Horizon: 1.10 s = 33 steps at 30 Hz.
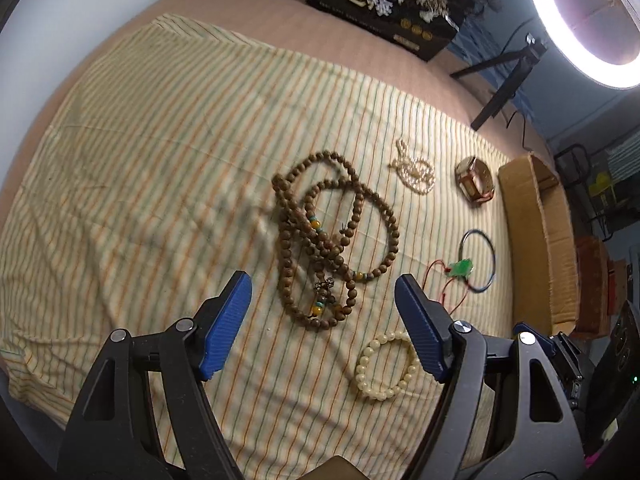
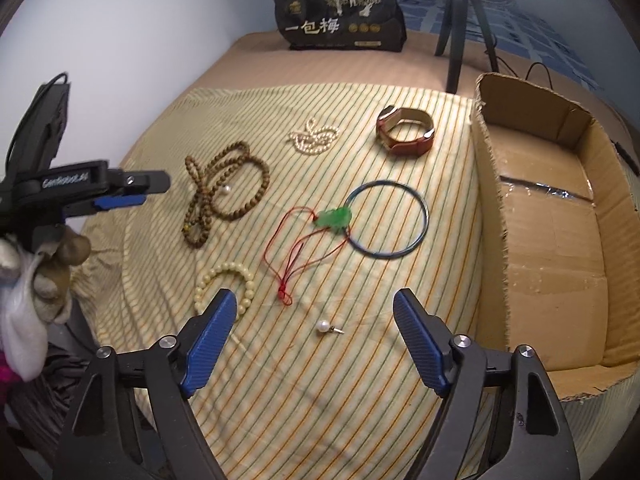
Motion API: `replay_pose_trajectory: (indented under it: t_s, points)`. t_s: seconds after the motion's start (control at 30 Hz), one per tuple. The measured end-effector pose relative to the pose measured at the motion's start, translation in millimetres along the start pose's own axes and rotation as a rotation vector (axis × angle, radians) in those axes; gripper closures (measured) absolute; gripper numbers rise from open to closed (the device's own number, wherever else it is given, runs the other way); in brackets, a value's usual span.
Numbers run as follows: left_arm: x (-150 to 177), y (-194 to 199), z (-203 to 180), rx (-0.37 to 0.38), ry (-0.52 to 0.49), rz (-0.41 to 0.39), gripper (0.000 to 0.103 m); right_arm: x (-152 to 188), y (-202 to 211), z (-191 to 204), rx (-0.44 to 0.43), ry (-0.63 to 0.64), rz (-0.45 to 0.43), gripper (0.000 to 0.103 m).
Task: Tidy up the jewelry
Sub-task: 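Move the left tool down over the brown wooden bead mala, then close the left tool on the brown bead mala and lift it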
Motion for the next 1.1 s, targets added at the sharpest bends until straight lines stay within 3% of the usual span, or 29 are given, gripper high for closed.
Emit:
replay_pose_trajectory:
  t_s: [0.17, 0.37, 0.47, 0.6, 0.83, 1.1]
  points:
    - [-1.2, -17.5, -6.7, -0.026, -0.006, 0.023, 0.027, 11.0, -6.1, -4.2, 0.024, 0.014, 0.029, 0.034]
    - [-6.2, -32.3, -14.9, -0.075, -0.028, 0.031, 0.032, 14.3, -9.8, -8.5, 0.005, 0.012, 0.034, 0.036]
    - [-3.6, -42.9, -12.9, -0.087, -0.024, 0.059, 0.041, 16.1, -12.6, -5.0, 0.001, 0.043, 0.038, 0.038]
    - [-1.3, -45.7, -12.5, -0.093, -0.039, 0.057, 0.045, 23.0, -18.6, 1.5, -0.009, 0.082, 0.053, 0.044]
    - [-8.9, -50.5, -14.3, -0.098, -0.025, 0.058, 0.054, 30.6, -33.6, -9.8, 0.007, 0.059, 0.079, 0.063]
    - [-11.9, -51.0, -13.0, -0.102, -0.014, 0.062, 0.084, 30.0, -42.3, -7.1, 0.044, 0.097, 0.079, 0.070]
Point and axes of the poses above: each gripper's, at about its wrist camera, not at the fingertips, and y roughly against the way its jaws point, z to its left, x to its underside, the point moved 2 cm from there along -y, roughly the way its jaws point, and after that the axes turned 10 degrees about -x, right-handed, at the moved point
